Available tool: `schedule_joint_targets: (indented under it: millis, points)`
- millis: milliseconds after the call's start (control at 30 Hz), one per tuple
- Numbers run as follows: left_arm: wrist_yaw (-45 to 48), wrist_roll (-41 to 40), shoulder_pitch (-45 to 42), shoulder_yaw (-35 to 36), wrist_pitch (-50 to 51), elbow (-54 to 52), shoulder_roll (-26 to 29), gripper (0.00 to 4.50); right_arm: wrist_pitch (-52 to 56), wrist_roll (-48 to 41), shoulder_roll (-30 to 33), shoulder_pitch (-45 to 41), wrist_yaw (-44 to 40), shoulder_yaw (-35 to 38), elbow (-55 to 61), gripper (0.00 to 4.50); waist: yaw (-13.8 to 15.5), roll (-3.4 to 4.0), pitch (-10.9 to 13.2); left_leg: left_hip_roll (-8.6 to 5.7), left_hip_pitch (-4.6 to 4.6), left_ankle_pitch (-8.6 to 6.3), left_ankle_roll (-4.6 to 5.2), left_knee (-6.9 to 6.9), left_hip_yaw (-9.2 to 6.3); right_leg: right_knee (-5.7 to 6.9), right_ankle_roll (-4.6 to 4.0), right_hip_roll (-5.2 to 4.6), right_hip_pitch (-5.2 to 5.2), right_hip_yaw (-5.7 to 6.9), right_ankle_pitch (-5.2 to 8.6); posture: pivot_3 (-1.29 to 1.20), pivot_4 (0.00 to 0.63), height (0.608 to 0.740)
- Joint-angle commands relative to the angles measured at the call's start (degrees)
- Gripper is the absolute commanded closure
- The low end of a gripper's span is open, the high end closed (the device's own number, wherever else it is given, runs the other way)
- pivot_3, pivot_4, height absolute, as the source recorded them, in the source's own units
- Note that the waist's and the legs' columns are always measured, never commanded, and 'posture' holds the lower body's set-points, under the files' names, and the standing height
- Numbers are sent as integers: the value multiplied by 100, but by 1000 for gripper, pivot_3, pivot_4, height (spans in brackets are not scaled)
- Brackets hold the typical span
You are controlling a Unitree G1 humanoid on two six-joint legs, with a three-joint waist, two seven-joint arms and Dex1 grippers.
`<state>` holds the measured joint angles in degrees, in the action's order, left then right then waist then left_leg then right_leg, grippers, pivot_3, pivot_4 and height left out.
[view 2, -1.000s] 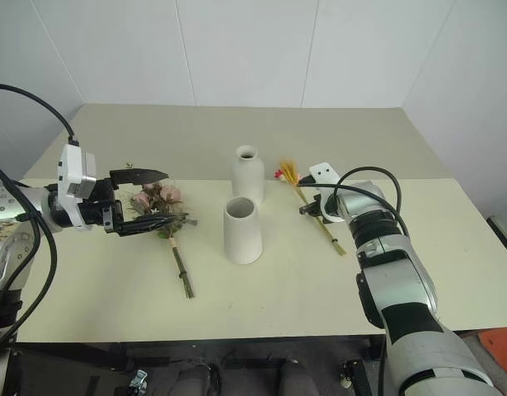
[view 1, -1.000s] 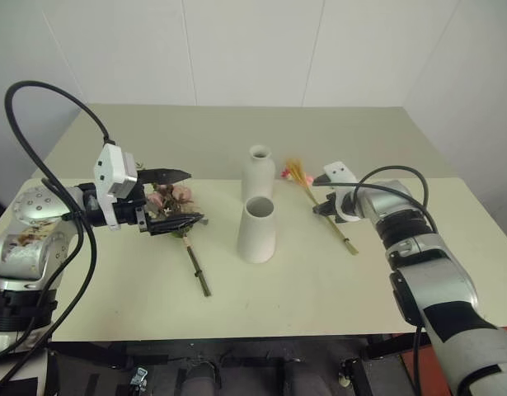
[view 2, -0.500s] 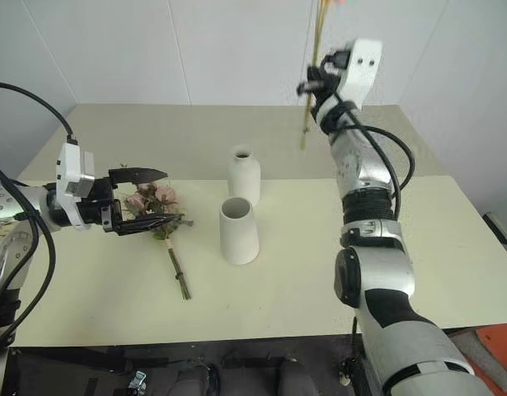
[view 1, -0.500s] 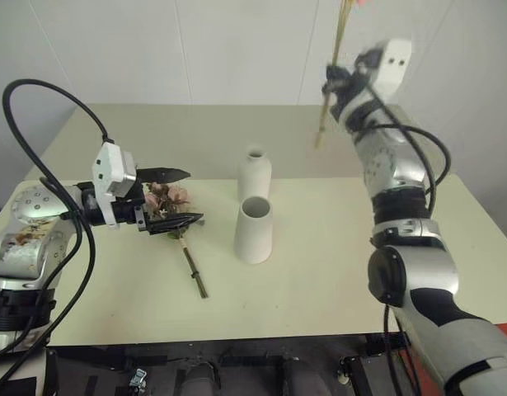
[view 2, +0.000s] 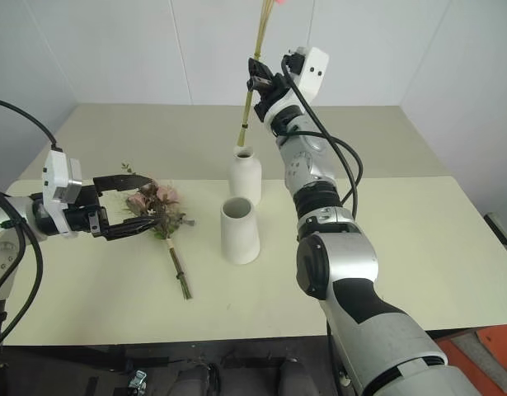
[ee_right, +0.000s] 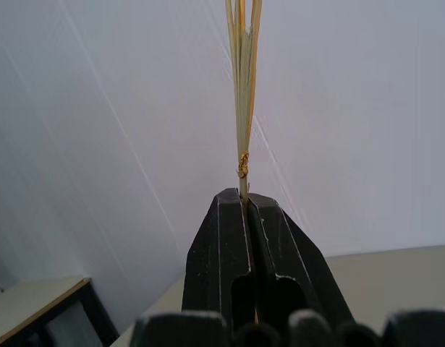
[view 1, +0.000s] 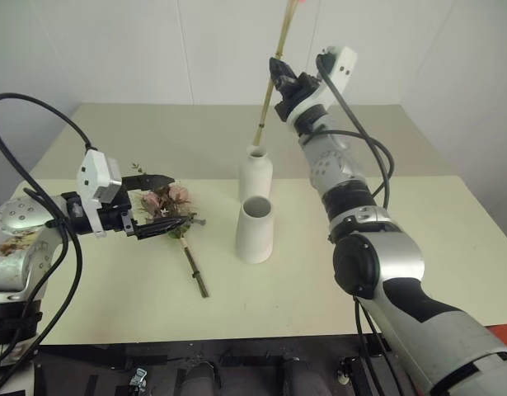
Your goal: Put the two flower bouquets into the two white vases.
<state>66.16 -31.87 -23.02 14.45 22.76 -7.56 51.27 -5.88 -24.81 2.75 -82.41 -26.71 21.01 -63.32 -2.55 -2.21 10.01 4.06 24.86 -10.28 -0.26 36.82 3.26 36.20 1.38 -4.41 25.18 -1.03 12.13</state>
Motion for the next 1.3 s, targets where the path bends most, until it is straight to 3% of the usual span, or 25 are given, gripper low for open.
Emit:
schedule_joint_targets:
  millis: [33,167,467,767,1300]
  points:
    - [-100,-183,155,358,69,-327,119,0,-367,45,17,-216,-197,28,-150,4466,5,0,0,0,0,0,0,0,0,-1,0,0,-1,0,0,0,150,740]
    - [-182,-217,272,456,132,-453,143,0,-644,207,22,-241,-371,-39,-406,4466,4,0,0,0,-1,0,-1,0,0,1,0,-1,-1,1,0,0,150,740]
    - [-286,-361,512,664,266,-712,247,0,-1240,824,16,-254,55,-218,-950,4466,-17,1,0,0,-1,0,-1,0,0,1,-1,0,0,1,-1,0,150,740]
    - [-336,-586,783,1042,505,-988,446,0,-1125,783,110,-479,258,79,-1118,4466,-17,2,1,1,-2,0,-2,-1,0,1,-2,0,0,1,-1,0,150,740]
    - [-410,-612,697,848,493,-988,363,0,-1204,1011,-7,-342,403,167,-1195,4466,-17,2,1,1,-2,0,-2,-2,0,-1,-3,0,0,1,-1,0,150,740]
